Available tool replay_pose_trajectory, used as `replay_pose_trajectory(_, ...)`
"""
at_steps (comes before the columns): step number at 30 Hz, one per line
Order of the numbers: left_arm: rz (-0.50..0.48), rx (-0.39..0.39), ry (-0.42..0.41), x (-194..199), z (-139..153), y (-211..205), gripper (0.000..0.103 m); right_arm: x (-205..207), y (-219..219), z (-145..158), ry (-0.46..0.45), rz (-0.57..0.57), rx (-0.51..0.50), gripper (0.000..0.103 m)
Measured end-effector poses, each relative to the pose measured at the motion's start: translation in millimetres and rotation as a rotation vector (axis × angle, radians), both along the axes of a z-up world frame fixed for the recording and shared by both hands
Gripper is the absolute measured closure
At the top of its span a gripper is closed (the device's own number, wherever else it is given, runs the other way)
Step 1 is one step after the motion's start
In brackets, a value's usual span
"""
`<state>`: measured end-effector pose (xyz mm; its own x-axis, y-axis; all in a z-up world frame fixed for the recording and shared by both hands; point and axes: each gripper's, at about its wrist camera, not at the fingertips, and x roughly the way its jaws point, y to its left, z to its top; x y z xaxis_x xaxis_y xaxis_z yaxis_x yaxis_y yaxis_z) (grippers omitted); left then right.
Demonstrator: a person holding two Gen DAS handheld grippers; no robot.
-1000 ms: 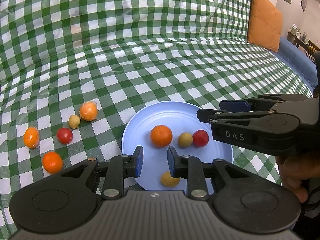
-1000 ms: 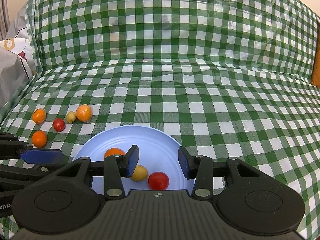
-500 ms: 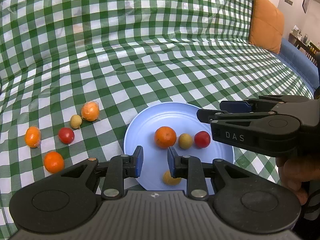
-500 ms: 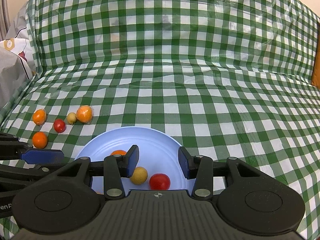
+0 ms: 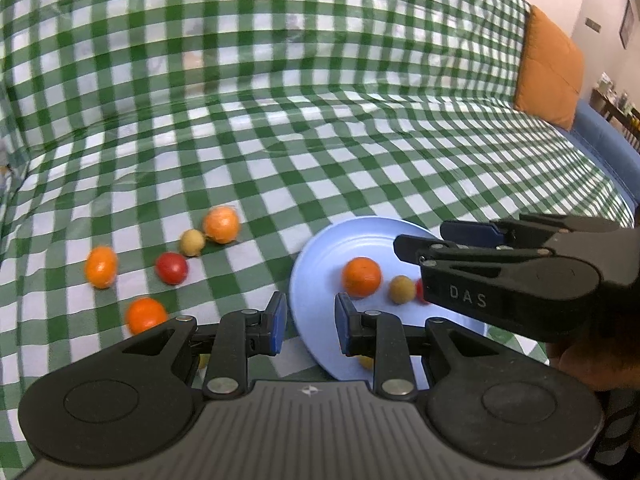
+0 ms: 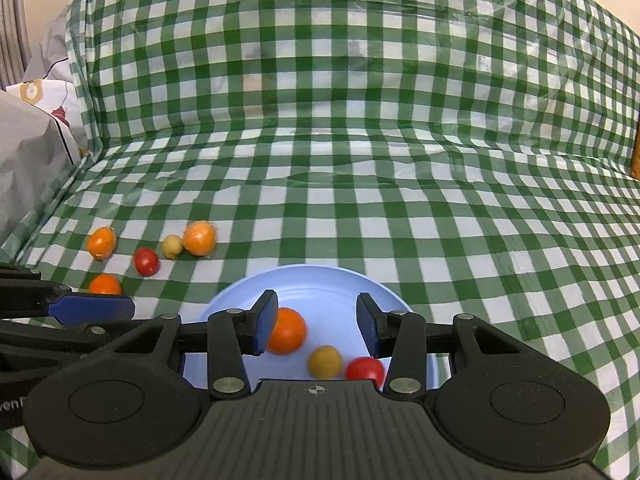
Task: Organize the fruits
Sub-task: 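Move both tools back toward the remaining fruits beside the plate, then grasp a large orange with the left tool while the right tool grasps a yellow fruit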
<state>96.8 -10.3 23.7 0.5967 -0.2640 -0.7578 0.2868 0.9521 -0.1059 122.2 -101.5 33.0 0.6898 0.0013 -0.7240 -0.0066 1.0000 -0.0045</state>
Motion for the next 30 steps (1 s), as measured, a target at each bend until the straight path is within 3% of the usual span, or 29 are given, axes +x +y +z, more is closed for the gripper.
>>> replay_pose_trajectory(6,0.052,-0.005,-0.004,2,4,28,0.074,0,21,4,-0.008,0.023,0.006,0.058)
replay_pose_trajectory(11,0.126,-0.057,-0.017,4,-2,65,0.074,6,30,2,-0.007,0.046,0.016,0.058)
replay_pose_trajectory(14,0.205,-0.072,0.026,10,-15,91,0.074,13,34,-3,-0.001,0.064,0.022,0.058)
replay_pose_trajectory(18,0.29,-0.115,0.026,15,-17,117,0.074,21,38,-10,0.003,0.086,0.034,0.058)
replay_pose_trajectory(25,0.402,-0.176,0.071,27,-27,142,0.074,24,53,-21,-0.023,0.142,0.128,0.058)
replay_pose_trajectory(26,0.404,-0.18,0.079,28,-29,143,0.073,25,58,-24,-0.024,0.162,0.14,0.058)
replay_pose_trajectory(30,0.404,-0.192,0.116,34,-37,144,0.053,28,77,-37,-0.005,0.255,0.174,0.058)
